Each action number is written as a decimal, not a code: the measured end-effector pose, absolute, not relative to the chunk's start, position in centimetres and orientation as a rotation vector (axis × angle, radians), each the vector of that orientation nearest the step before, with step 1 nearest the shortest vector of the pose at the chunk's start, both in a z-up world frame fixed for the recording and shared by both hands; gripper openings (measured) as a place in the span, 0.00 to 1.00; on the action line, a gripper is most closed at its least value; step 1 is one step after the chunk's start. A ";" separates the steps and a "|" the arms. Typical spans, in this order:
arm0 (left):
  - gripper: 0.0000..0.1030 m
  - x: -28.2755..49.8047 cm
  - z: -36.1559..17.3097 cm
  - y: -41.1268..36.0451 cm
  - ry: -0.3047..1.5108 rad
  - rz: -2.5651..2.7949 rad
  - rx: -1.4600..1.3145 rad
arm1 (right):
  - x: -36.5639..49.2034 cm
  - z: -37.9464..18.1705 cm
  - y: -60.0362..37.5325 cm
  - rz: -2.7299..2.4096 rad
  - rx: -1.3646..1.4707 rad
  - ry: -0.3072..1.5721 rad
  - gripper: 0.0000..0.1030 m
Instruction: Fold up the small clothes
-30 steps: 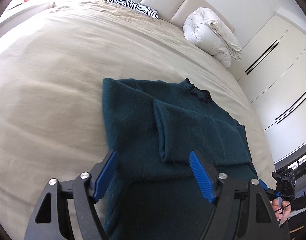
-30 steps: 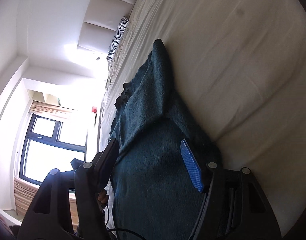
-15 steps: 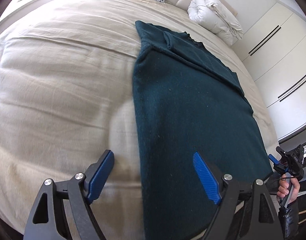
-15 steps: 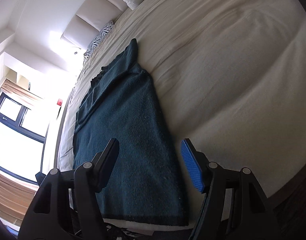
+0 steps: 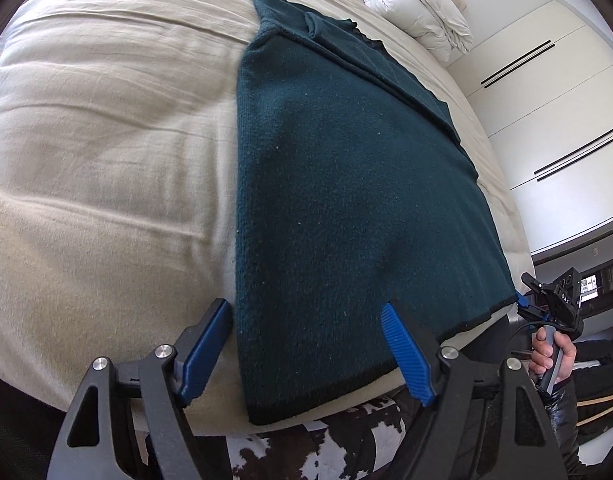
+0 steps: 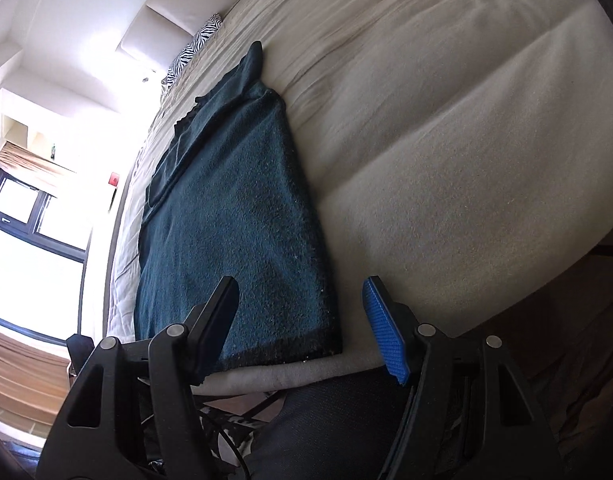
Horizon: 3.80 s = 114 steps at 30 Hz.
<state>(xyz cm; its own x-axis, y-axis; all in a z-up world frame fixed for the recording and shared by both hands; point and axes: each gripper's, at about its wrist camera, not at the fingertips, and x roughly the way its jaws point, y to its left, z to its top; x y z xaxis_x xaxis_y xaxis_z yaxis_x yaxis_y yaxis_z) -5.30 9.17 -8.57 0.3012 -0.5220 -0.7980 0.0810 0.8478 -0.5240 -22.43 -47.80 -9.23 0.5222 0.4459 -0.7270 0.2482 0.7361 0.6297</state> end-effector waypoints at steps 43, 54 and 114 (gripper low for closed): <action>0.06 -5.6 -9.9 10.9 1.288 -0.442 -0.545 | -22.0 -10.1 -47.5 0.176 0.819 1.085 0.08; 0.06 -4.5 -6.2 12.3 1.154 -0.538 -0.681 | -21.5 -6.4 -45.8 0.216 0.762 1.001 0.06; 0.47 31.1 -10.3 16.6 1.024 -0.362 -1.103 | 22.1 -9.3 -46.6 -0.032 0.794 0.883 0.27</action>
